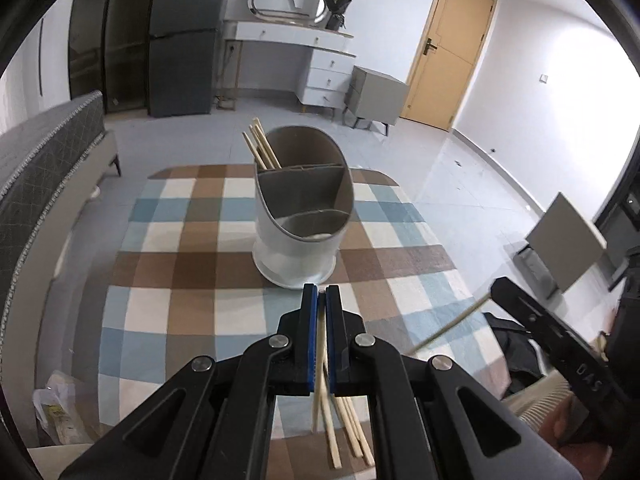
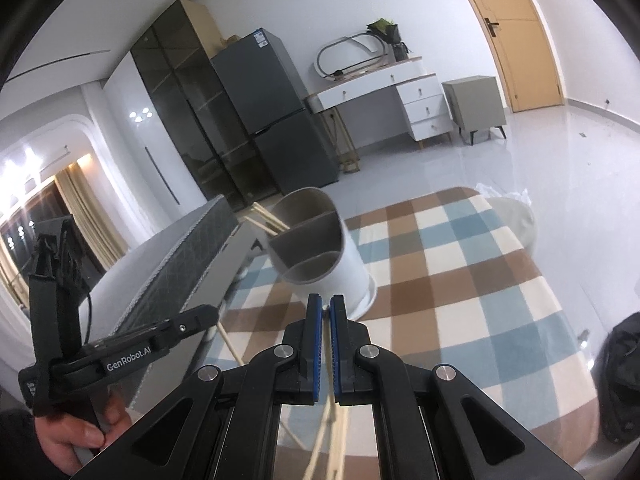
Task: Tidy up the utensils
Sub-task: 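Carry both chopsticks over the utensil holder and lower them inside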
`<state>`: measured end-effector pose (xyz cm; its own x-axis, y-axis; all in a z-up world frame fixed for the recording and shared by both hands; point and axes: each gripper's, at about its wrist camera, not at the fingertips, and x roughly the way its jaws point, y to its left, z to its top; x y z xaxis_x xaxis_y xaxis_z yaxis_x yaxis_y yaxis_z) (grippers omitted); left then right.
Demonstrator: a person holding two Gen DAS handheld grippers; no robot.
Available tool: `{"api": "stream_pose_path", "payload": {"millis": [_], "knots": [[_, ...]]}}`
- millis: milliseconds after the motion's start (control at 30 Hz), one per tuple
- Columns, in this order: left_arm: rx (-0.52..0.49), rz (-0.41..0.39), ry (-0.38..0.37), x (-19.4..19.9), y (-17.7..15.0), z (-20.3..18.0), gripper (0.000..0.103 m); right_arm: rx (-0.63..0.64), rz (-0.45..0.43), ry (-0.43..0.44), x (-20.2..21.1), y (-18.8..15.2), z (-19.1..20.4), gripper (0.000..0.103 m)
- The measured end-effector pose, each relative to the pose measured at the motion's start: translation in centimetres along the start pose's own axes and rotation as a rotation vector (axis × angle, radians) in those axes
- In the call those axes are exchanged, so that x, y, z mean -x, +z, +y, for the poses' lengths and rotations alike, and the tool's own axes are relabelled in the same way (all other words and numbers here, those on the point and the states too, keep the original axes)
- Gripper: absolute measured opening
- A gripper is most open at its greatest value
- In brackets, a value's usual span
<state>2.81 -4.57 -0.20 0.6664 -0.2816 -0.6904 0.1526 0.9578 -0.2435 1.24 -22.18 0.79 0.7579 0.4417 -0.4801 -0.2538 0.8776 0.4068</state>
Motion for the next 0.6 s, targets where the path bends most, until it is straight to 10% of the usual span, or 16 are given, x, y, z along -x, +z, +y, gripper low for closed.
{"api": "stream_pose_path", "payload": {"millis": [600], "knots": [[-0.031,-0.026,-0.066,1.6,3.4,0.1,0.000,0.008,-0.037,0.010,-0.7,2.6,0.4,0.003]]}}
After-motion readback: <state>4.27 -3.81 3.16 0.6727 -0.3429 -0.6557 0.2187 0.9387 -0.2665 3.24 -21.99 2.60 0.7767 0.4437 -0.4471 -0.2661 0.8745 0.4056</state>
